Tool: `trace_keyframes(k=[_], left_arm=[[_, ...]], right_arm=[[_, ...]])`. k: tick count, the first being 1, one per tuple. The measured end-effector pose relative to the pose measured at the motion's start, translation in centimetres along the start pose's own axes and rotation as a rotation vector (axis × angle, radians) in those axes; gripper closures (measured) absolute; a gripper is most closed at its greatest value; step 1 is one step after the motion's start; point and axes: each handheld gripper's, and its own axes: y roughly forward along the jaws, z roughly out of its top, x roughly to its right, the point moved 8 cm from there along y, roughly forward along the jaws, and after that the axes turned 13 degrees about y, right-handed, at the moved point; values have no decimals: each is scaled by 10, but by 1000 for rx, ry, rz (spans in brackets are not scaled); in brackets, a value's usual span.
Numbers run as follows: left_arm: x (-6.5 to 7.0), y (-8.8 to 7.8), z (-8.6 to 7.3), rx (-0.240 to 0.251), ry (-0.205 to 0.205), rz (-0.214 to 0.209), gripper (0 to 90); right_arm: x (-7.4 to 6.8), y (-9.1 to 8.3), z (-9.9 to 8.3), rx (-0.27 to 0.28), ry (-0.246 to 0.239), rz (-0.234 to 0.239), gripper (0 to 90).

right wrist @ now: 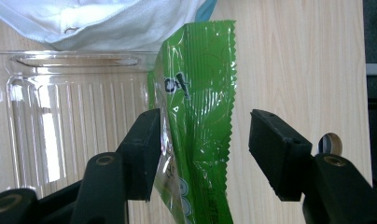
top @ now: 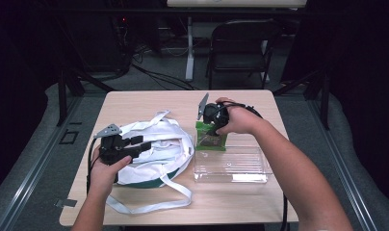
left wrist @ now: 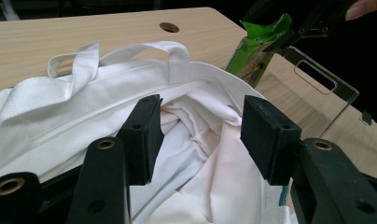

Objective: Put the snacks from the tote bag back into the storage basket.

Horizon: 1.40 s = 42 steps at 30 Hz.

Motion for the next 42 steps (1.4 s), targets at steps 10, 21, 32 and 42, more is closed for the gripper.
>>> trace_keyframes(k=[10,21,32,42], left_arm=[[0,0,0,-2,1,1,481],[0,1,0,-2,-1,3,479],[1,2,0,-5,1,0,477],[0,2,0,-5,2,2,475]], right_arm=[[3,-12,5,57,24,-2,439],[6,-30,15,185,127,27,470],[9,-45,17,324,274,1,512],[11,-53,15,343,329,-68,541]])
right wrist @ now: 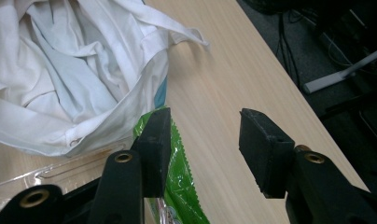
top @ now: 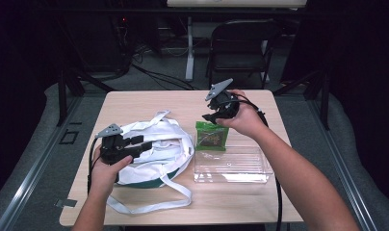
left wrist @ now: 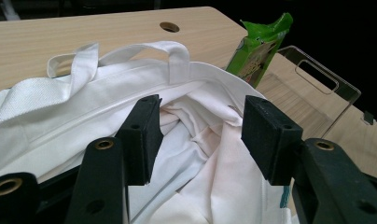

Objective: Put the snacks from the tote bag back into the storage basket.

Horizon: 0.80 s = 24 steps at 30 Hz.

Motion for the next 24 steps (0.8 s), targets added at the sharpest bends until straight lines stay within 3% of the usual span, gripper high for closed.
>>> trace_keyframes(k=[7,15,24], left_arm=[[0,-1,0,0,0,1,474],[-1,1,1,5,-3,2,471],[-1,2,1,5,-3,1,471]], right_arm=[[-1,-5,4,31,40,-23,557],[1,-11,-3,46,78,-62,556],[2,-24,-11,104,148,-84,546]])
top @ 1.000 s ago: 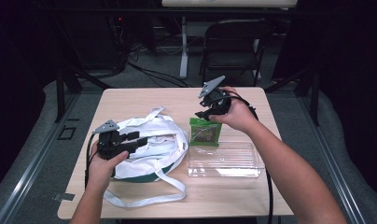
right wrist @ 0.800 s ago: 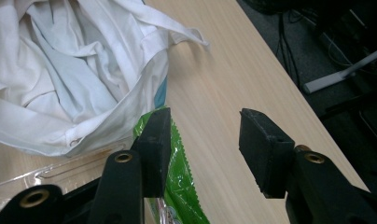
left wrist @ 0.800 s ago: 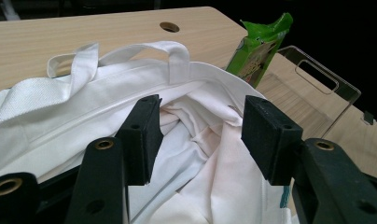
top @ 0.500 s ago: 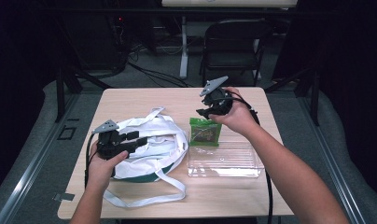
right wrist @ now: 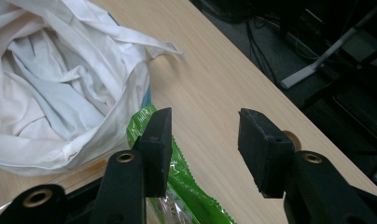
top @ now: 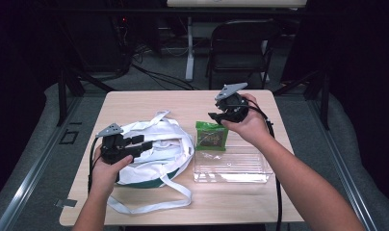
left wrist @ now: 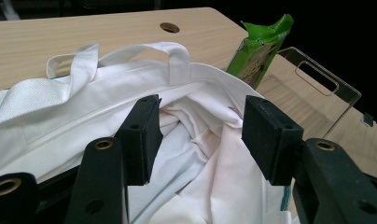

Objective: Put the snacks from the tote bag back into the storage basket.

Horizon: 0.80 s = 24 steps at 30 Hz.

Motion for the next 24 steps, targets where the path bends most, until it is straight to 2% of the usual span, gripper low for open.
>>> trace_keyframes(k=[3,4,7,13,21,24], left_arm=[[0,0,0,0,0,0,470],[0,0,0,0,0,0,470],[-1,0,0,-4,1,1,470],[-2,1,0,-2,-4,3,468],[-1,4,0,-1,-4,-2,468],[-1,6,0,-8,-4,-3,469]], right_arm=[[1,-4,-1,23,26,3,544],[3,-7,-2,47,48,4,544],[7,-12,-5,77,68,0,544],[13,-25,-18,92,59,-31,542],[9,-42,-33,124,94,-23,542],[8,-45,-40,112,125,3,541]])
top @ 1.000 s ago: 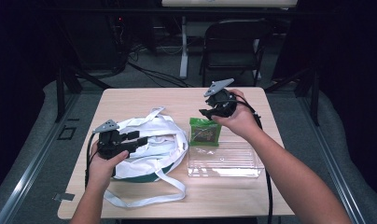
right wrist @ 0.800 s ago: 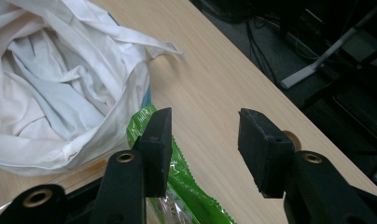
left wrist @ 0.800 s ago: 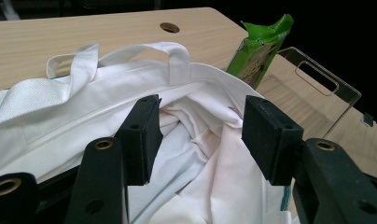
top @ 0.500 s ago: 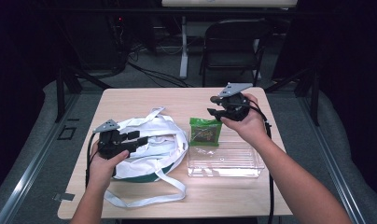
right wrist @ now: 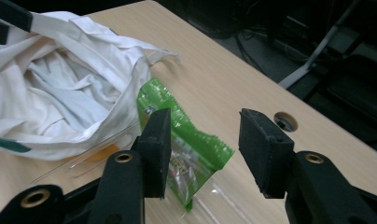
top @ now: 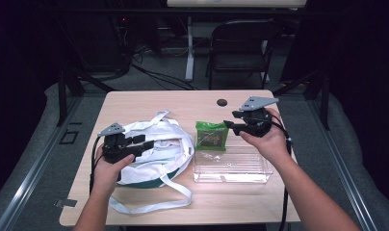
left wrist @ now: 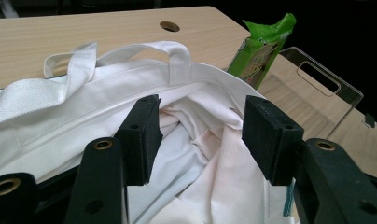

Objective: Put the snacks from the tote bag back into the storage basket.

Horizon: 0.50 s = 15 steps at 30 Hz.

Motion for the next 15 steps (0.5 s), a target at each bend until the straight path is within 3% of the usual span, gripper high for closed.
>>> trace_keyframes(k=[3,5,9,15], left_arm=[[0,2,-1,-5,-3,0,468],[0,2,-1,-10,-3,-1,468],[0,3,-2,-9,-2,0,467],[0,3,-2,-13,-4,1,467]], right_arm=[[1,-3,-8,-17,18,-2,534],[2,-6,-14,-8,25,-16,534],[3,-10,-26,20,79,5,534],[11,-22,-43,64,115,-17,534]])
